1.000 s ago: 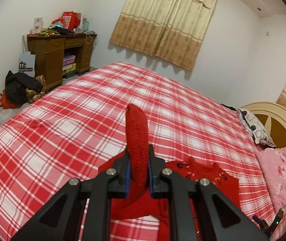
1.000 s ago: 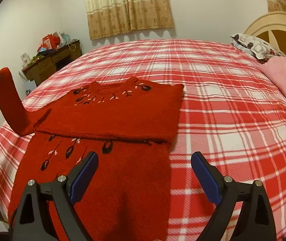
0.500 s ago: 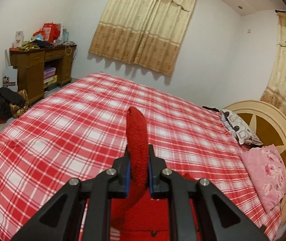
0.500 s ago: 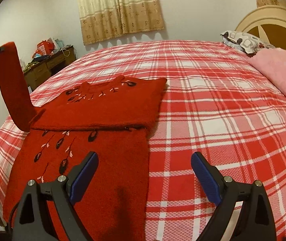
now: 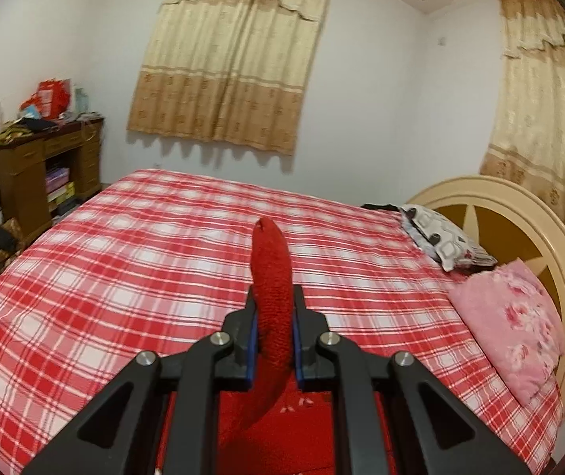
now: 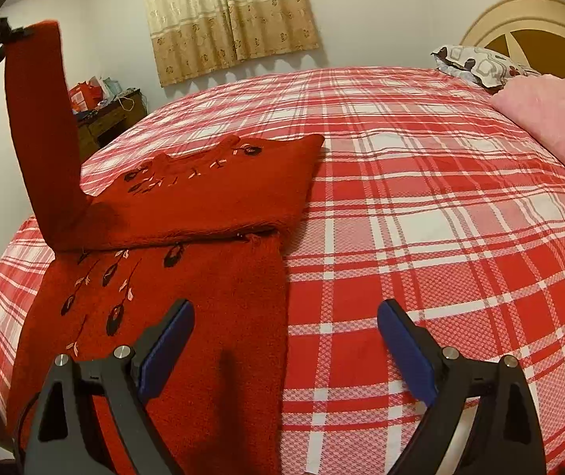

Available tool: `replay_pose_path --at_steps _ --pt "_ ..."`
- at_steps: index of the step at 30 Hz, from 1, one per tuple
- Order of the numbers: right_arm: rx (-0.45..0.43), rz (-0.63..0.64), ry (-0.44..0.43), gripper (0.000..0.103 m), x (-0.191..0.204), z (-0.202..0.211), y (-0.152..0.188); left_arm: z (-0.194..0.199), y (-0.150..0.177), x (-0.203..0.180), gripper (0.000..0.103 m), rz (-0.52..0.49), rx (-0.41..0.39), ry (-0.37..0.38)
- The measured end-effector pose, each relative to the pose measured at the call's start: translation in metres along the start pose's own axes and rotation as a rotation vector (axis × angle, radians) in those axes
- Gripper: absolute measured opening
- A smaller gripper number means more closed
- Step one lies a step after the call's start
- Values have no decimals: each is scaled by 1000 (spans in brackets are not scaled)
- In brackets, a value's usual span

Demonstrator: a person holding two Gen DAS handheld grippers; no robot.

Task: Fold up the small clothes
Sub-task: 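Lift the held sleeve and carry it across the sweater body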

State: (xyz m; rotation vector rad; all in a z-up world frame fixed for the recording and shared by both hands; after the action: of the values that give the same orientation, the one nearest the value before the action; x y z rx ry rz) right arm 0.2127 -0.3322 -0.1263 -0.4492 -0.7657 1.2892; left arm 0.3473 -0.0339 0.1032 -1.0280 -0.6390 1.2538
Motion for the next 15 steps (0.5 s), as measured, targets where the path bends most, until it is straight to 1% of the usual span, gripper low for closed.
replay_pose_path --at_steps 4,9,12,15 --pt "-3 -18 -7 94 -3 1 -1 -14 6 -20 14 -13 22 34" --pt "6 -40 -7 94 -8 -3 1 -36 28 -47 14 -24 66 59" --pt "7 -60 -3 94 -12 -5 1 -49 49 -70 14 -78 66 31" --pt "-1 -77 -3 94 -15 -4 2 -73 76 -97 14 -125 108 18"
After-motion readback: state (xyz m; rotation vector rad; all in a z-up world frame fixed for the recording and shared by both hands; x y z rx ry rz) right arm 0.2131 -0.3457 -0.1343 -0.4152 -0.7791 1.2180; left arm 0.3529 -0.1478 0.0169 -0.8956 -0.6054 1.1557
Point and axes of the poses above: each gripper's, at about its wrist camera, not at the fingertips, and z roughly against the way its jaws point, x to its left, y to its underside, the point moved 3 cm from there along -z, roughly the way its jaws point, and after that the axes turned 7 degrees about -z, right-handed, at the moved point
